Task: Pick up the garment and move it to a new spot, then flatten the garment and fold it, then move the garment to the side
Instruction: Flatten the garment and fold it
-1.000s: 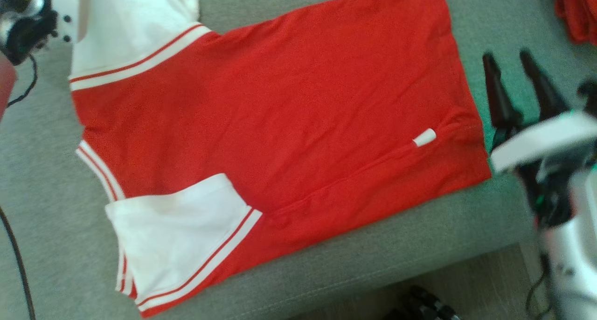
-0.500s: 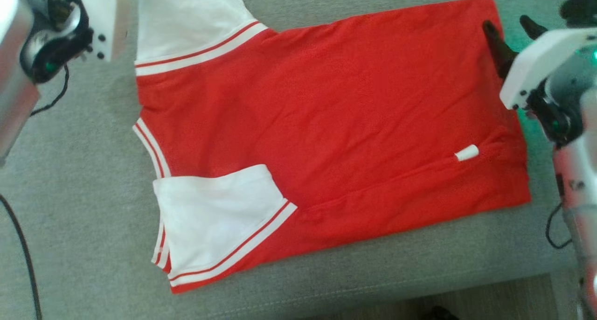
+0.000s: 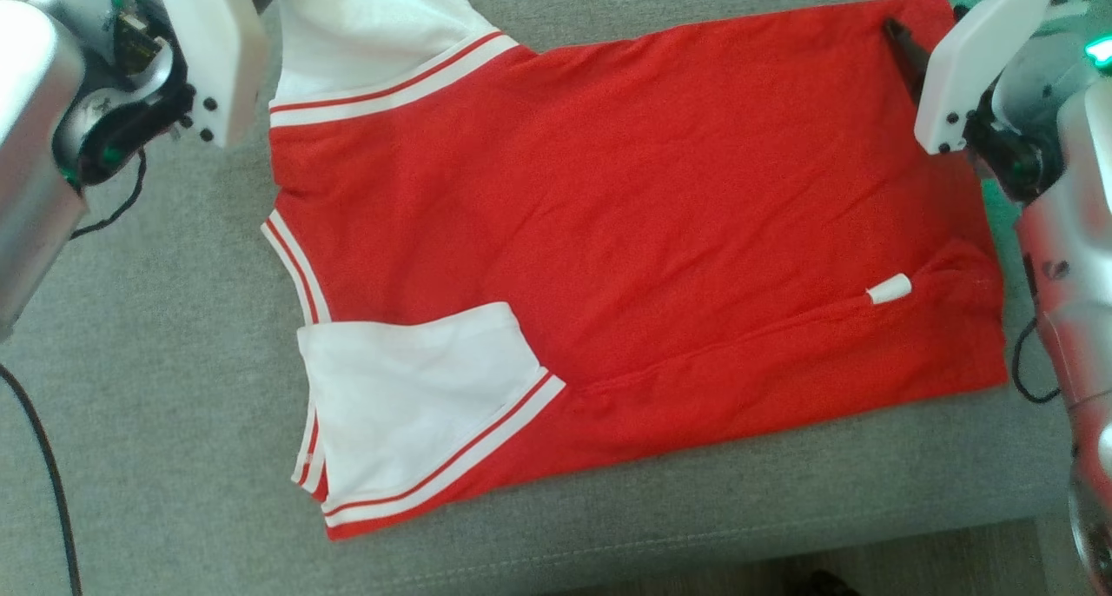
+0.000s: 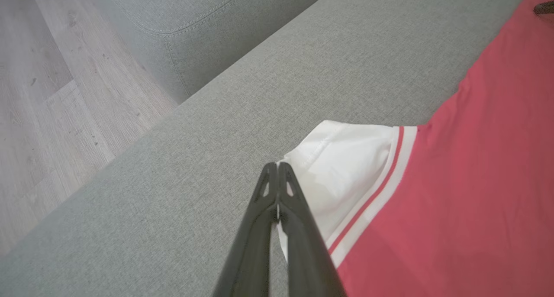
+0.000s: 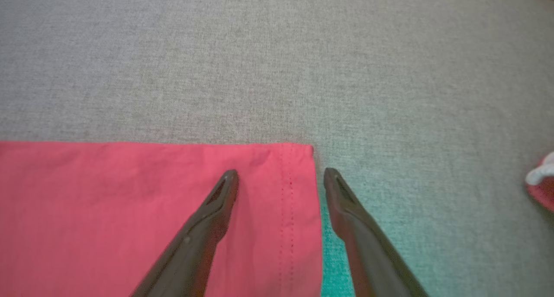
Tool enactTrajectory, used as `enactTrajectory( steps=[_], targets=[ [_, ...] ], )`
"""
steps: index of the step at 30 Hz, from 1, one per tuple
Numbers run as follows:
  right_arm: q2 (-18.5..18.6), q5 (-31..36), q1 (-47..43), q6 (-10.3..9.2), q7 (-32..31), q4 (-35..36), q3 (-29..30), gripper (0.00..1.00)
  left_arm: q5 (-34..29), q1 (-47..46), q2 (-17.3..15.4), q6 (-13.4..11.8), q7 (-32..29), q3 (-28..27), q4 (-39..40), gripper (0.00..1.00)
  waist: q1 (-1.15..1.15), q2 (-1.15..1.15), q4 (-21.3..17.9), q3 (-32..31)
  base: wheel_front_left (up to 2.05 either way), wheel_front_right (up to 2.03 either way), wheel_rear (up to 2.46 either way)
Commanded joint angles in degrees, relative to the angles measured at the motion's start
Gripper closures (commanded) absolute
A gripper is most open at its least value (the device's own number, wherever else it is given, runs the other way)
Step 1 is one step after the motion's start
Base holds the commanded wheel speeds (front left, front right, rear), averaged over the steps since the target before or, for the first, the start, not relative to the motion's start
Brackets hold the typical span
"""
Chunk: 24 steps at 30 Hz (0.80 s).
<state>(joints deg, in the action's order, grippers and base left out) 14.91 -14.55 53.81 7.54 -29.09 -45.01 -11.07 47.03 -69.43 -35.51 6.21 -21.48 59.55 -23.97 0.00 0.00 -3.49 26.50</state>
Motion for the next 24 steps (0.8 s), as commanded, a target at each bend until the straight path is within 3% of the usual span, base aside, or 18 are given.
enactTrajectory(
  steps=[1, 13, 19, 20, 22, 23, 24],
  targets=[
    [-0.76, 0.19, 2.01, -0.05, 1.02, 0.70, -0.57, 0.00, 0.14, -1.66, -2.76, -0.40, -0.49, -2.19, 1.60, 1.00, 0.00, 0.00, 0.18, 0.14, 0.00, 0.00, 0.00],
    [-1.63, -0.06, 4.96, -0.05, 3.62, -4.14, -1.92, 0.00, 0.31, -1.42, -3.01, -0.84, -0.62, -1.86, 2.43, 1.00, 0.00, 0.00, 0.88, 0.28, 0.00, 0.00, 0.00],
    [-1.54, -1.17, 5.65, -0.05, 4.19, -6.00, -1.81, 0.18, 0.27, -1.36, -3.02, -0.83, -0.25, -1.66, 2.41, 1.00, 0.00, 0.00, 1.09, 0.30, 0.00, 0.00, 0.00],
    [-1.34, -1.36, 6.04, -0.05, 4.47, -6.57, -1.67, 0.36, 0.18, -1.41, -2.97, -0.79, -0.10, -1.53, 2.39, 1.00, 0.00, 0.00, 1.23, 0.39, 0.00, 0.00, 0.00],
    [-1.20, -1.45, 6.34, -0.05, 4.66, -7.19, -1.59, 0.59, 0.07, -1.45, -2.92, -0.75, 0.07, -1.40, 2.30, 1.00, 0.00, 0.00, 1.38, 0.45, 0.00, 0.00, 0.00],
    [-1.12, -1.44, 6.49, -0.05, 4.76, -7.49, -1.57, 0.92, -0.03, -1.48, -2.89, -0.74, 0.16, -1.32, 2.24, 1.00, 0.00, 0.00, 1.45, 0.46, 0.00, 0.00, 0.00],
    [-1.04, -1.36, 6.65, -0.05, 4.92, -7.78, -1.55, 1.00, -0.11, -1.50, -2.87, -0.73, 0.26, -1.25, 2.15, 1.00, 0.00, 0.00, 1.49, 0.47, 0.00, 0.00, 0.00]
  ],
)
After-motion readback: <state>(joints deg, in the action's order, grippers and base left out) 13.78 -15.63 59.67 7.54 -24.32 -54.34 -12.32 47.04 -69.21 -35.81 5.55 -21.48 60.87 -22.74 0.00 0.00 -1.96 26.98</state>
